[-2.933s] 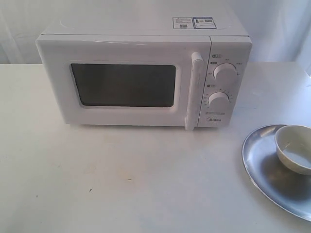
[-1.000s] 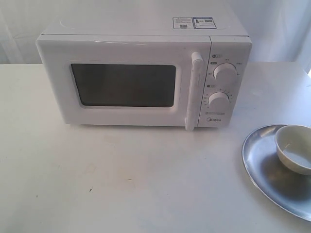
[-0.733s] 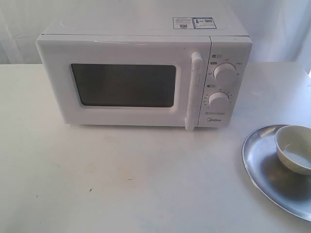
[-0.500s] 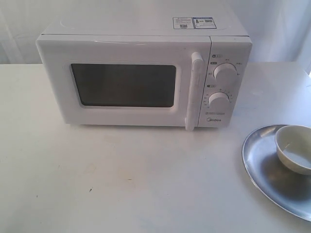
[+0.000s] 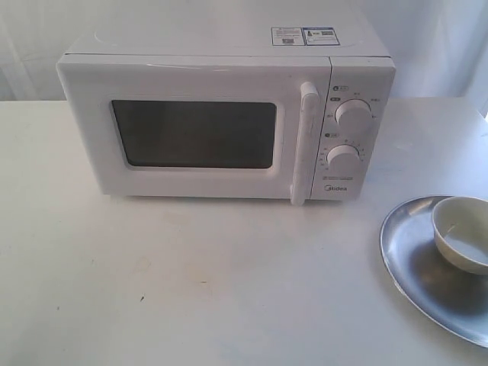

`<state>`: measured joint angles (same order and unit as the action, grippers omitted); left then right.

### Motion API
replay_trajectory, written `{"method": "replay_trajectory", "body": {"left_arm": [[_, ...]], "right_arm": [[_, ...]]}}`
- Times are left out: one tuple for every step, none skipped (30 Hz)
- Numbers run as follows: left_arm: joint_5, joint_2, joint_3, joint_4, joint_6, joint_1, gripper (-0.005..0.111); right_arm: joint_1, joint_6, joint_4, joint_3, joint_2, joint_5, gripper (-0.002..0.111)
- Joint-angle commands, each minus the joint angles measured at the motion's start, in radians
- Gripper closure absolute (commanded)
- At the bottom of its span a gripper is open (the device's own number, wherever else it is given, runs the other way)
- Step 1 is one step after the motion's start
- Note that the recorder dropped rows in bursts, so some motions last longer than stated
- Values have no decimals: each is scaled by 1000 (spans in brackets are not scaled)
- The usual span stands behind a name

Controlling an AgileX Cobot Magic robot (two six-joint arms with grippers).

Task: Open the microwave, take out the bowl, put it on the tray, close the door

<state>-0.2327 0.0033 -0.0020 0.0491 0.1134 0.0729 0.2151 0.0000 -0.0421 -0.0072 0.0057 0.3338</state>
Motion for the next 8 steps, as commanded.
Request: {"method": "replay_trajectory", "body": {"left_arm": [[0,-3,2,-5,-5,-4,107],[0,-3,2,-5,-5,-4,107],[0,-3,2,-5,-5,-4,107],[0,-3,2,-5,-5,-4,107],[0,-3,2,-5,-5,-4,107],[0,-3,2,-5,-5,-4,107],[0,-3,2,-5,-5,-4,107],[0,-3,2,-5,-5,-4,107]], "right_arm": [[-8,0,0,7,-6,-4,108],[-8,0,0,7,-6,-4,108],[-8,0,0,7,-6,-4,108],[-8,0,0,7,-6,-4,108],[-8,0,0,7,-6,-2,108],[-8,0,0,7,-6,1,108],[-8,0,0,7,-6,1,108],[-8,0,0,7,-6,1,108]]}}
